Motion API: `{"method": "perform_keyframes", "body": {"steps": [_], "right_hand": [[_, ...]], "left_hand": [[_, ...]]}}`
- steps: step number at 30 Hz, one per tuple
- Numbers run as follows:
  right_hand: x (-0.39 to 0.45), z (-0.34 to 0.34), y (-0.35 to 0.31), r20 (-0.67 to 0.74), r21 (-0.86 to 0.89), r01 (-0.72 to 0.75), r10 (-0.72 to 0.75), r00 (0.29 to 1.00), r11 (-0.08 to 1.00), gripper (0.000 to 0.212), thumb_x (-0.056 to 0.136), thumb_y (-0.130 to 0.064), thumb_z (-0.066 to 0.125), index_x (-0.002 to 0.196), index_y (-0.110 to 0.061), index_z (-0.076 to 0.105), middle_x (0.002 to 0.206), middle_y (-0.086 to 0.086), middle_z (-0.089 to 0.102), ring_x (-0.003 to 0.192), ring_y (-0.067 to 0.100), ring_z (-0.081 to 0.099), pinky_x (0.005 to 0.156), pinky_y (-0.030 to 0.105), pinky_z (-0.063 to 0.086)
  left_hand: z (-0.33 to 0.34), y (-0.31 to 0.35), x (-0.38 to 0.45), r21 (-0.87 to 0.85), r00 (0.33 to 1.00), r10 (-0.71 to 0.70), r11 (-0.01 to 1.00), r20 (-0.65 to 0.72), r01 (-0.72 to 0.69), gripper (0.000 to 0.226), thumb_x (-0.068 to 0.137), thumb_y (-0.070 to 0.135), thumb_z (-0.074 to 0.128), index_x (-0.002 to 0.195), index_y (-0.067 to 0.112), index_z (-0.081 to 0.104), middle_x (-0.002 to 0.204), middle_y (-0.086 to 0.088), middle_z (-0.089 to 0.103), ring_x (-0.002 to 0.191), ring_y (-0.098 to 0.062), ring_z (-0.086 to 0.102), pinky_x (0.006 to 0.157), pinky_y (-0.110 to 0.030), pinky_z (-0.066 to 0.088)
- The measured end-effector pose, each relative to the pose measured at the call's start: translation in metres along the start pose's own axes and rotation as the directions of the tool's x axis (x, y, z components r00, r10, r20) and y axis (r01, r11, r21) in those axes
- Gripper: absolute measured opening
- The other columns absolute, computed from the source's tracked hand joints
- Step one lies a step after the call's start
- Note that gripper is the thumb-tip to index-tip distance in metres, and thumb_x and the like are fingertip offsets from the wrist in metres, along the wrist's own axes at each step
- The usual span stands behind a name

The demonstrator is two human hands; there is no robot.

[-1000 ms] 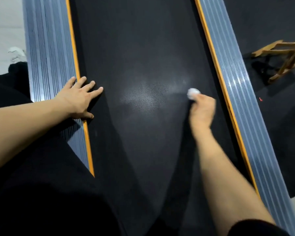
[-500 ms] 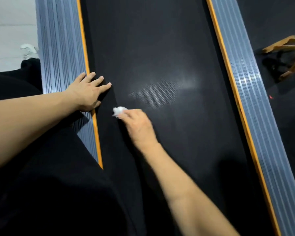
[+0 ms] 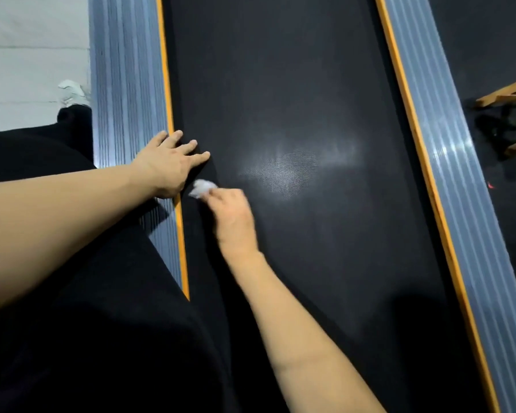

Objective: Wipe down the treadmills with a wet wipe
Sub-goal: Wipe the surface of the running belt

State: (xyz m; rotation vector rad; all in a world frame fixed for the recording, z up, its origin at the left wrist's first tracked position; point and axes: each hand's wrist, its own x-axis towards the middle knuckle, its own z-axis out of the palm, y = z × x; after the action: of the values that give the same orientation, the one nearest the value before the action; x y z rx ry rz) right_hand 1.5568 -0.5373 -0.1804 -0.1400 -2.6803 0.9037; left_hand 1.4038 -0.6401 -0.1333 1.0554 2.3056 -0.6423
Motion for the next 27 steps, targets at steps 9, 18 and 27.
{"method": "perform_keyframes", "body": {"steps": [9,18,27], "right_hand": [[0.022,-0.155,0.196,-0.354,-0.37,-0.465,0.341,0.871,0.804,0.033,0.079,0.0,0.052,0.094,-0.011,0.08,0.073,0.007,0.066,0.069,0.024,0.061,0.068,0.038,0.046],[0.045,-0.085,0.128,-0.342,-0.148,-0.526,0.456,0.822,0.838,0.029,0.084,-0.006,0.053,0.095,-0.015,0.079,0.089,0.011,0.073,0.082,0.031,0.068,0.074,0.038,0.054],[0.018,-0.017,0.039,0.11,-0.153,0.1,-0.084,0.99,0.983,0.021,0.093,-0.017,0.061,0.106,-0.021,0.076,0.103,-0.003,0.074,0.093,0.019,0.066,0.084,0.035,0.053]], "left_hand": [[-0.007,-0.001,0.012,-0.1,0.972,0.024,0.994,-0.233,-0.049,0.056,0.099,0.025,0.048,0.153,0.029,0.036,0.151,-0.009,0.045,0.147,-0.033,0.029,0.124,-0.045,0.016],[-0.016,-0.029,0.036,0.038,0.93,0.091,0.996,-0.357,-0.083,0.042,0.099,0.026,0.044,0.141,0.027,0.047,0.132,-0.004,0.059,0.126,-0.029,0.054,0.118,-0.046,0.025],[-0.007,-0.036,0.025,0.083,0.981,0.061,0.995,-0.186,-0.047,0.061,0.105,0.032,0.033,0.162,0.033,0.01,0.169,0.001,0.019,0.156,-0.025,0.014,0.126,-0.047,0.004]]}}
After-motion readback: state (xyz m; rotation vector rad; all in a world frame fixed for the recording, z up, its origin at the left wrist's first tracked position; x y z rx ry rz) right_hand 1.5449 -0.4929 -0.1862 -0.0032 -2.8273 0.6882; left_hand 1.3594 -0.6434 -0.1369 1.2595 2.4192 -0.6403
